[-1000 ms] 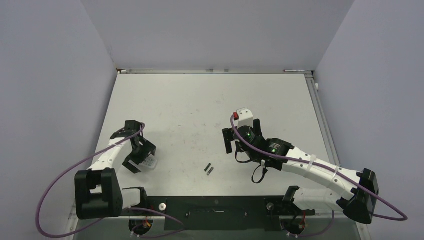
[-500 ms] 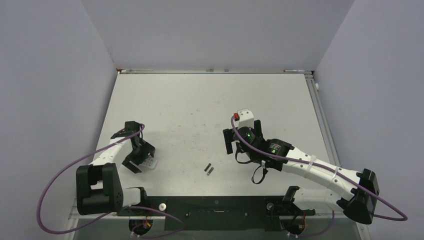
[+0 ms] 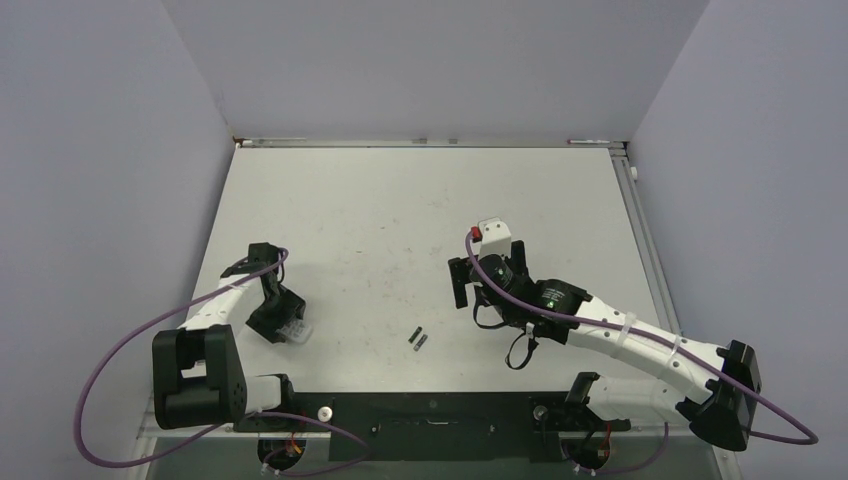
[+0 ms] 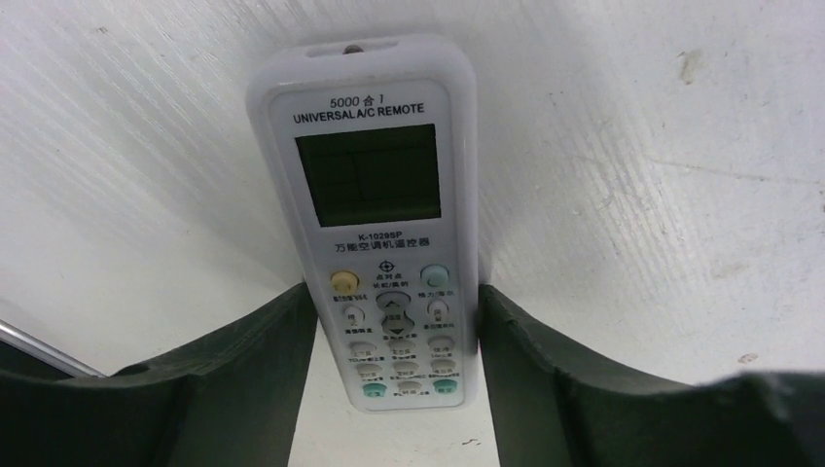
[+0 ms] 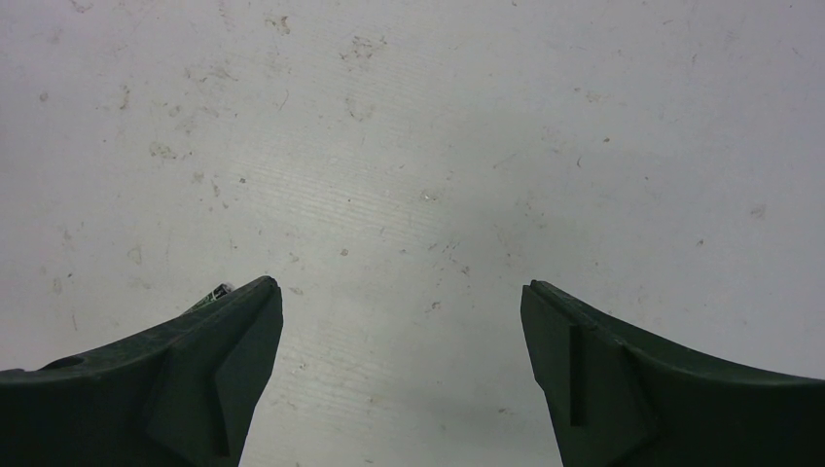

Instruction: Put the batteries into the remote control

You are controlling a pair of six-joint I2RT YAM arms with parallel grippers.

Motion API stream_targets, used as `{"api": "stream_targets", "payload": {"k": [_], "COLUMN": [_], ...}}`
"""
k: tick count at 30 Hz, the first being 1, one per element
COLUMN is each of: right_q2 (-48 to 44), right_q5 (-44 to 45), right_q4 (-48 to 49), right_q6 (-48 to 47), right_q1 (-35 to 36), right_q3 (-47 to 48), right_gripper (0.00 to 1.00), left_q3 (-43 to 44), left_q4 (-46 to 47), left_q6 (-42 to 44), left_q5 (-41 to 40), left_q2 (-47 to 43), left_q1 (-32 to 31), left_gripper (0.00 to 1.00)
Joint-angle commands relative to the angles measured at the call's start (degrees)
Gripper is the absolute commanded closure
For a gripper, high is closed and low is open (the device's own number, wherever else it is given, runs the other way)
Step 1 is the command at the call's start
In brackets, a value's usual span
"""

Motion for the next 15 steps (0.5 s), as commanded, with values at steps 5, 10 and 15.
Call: {"api": "stream_targets", "payload": {"k": [5,10,15], "right_q2": [-2.11,-2.64,-3.14], "right_q5": [2.05,2.31,2.29], "right_q4": [0.24,0.07,-0.28], "right_q6": [0.71,0.73,1.05], "right_q1": [-0.01,-0.03,-0.01], "right_q3": [-0.70,-1.03,-1.03], "right_gripper": [0.07,0.07,0.07], "left_q3": [-1.47,-1.21,-0.56], "left_q4": [3.86,4.39,4.51], "left_q6": [-2.91,-1.72,-0.29], "left_q5": [0.70,2.62,5.20], "left_q2": [1.18,0.76,0.11], "left_q1": [0.42,0.39,0.39], "left_gripper": [0.61,0.83,1.00]}}
